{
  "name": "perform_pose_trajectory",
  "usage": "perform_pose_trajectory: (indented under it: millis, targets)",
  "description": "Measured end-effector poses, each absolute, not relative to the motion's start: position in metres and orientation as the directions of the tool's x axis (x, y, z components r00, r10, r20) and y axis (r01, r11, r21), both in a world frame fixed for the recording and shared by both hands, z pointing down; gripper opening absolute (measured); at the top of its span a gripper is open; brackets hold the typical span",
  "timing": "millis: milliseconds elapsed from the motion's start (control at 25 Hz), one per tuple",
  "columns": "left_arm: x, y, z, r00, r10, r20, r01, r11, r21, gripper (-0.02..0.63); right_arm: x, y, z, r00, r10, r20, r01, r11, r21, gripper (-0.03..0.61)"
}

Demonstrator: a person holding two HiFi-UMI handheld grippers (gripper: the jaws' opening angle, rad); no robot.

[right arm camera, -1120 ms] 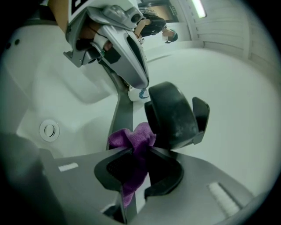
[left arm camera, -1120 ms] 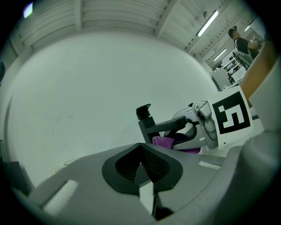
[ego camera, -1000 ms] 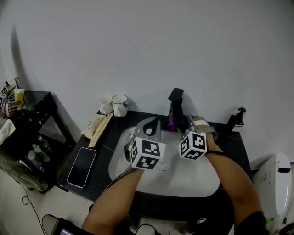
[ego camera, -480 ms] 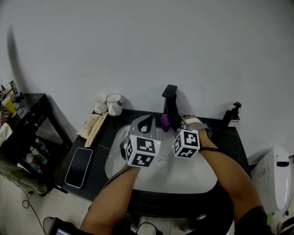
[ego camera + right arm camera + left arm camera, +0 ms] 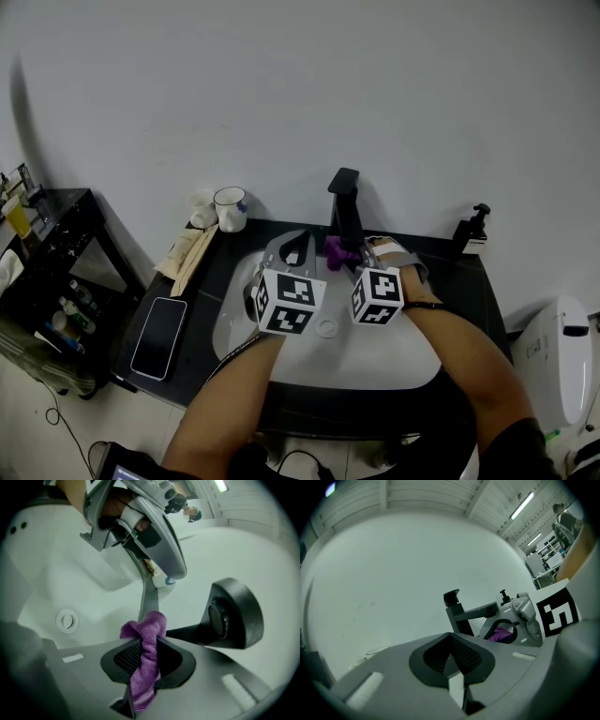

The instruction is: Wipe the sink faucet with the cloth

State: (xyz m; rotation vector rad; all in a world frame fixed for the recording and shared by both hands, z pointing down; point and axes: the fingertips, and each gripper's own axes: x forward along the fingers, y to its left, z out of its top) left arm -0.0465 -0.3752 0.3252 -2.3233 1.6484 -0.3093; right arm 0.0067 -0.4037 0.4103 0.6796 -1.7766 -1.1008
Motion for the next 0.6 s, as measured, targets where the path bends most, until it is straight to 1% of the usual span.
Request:
perform_pose_trajectory:
  millis: [240,440,600]
  targets:
    - [-0.045,-0.37,0.325,0.337,-0.942,0.017,-0.883,-0.322,-0.34,0.017,0.01,-0.37,0.416,-0.47,-0.781,0.412,0.028,0.453,0.891,0.071]
    - [-0.046,-0.368,0.324,0.341,-0.94,0.016,-0.889,-0.328,-0.32,0.017,0.021,-0.337,0.418,-0.496,-0.769,0.403,0.082,0.421,0.903,0.071]
    - [-0.044,-0.367,0.319,0.359,-0.933,-0.006,-0.885,-0.339,-0.319,0.017,0.04,-0.333,0.404,-0.503,-0.781,0.369,0.046,0.403,0.914,0.071]
